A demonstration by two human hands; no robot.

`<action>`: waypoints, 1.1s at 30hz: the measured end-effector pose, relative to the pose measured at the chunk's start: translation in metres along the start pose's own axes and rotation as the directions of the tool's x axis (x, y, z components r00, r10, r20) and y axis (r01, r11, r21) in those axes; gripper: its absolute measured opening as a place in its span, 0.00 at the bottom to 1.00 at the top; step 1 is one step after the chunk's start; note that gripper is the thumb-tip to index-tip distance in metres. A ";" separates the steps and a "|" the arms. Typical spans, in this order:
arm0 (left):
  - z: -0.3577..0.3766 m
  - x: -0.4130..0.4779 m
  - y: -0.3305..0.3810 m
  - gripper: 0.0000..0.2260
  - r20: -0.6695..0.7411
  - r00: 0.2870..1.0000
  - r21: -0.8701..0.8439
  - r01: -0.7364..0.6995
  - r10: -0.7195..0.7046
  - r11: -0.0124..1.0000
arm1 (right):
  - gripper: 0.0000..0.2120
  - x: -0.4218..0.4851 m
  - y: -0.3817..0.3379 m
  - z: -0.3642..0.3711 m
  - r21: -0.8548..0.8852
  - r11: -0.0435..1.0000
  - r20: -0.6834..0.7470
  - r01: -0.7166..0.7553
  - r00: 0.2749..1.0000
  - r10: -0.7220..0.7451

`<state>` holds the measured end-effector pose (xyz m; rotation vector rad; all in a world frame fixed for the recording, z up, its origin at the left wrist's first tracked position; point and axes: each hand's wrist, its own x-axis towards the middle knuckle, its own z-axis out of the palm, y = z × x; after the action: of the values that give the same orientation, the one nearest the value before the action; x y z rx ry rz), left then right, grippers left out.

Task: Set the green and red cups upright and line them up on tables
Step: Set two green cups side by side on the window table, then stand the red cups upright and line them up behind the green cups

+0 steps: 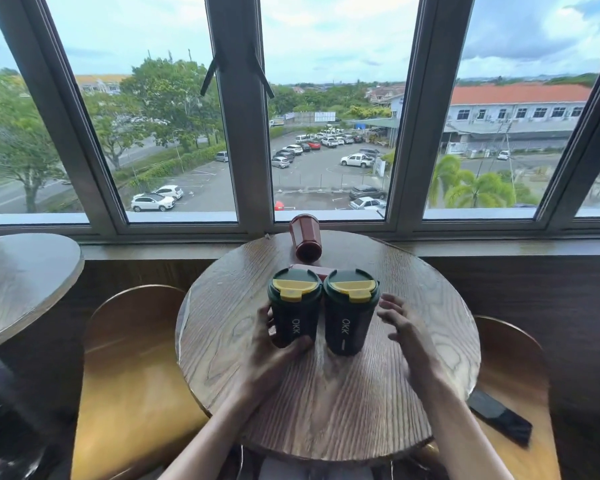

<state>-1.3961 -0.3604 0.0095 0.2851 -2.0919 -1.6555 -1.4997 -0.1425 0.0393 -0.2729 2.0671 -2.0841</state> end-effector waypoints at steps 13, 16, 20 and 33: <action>-0.002 0.000 0.002 0.33 0.023 1.000 -0.047 0.017 -0.016 0.999 | 0.18 0.111 -0.038 0.018 -0.406 0.888 0.340 -0.215 0.866 0.365; -0.003 0.000 0.001 0.35 0.020 1.000 -0.041 0.022 -0.021 0.999 | 0.16 0.116 -0.030 0.018 -0.391 0.897 0.337 -0.205 0.875 0.347; -0.003 0.000 0.002 0.35 0.025 1.000 -0.036 0.015 -0.014 0.999 | 0.34 0.114 -0.041 0.024 -0.358 0.915 0.299 -0.184 0.906 0.299; -0.003 -0.002 0.005 0.32 0.008 1.000 -0.004 -0.007 0.007 1.000 | 0.36 0.128 -0.118 0.055 -0.715 0.692 0.281 0.104 0.948 0.148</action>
<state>-1.3922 -0.3607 0.0141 0.2699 -2.0933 -1.6589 -1.6089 -0.2287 0.1570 -0.6405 2.5374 -0.9861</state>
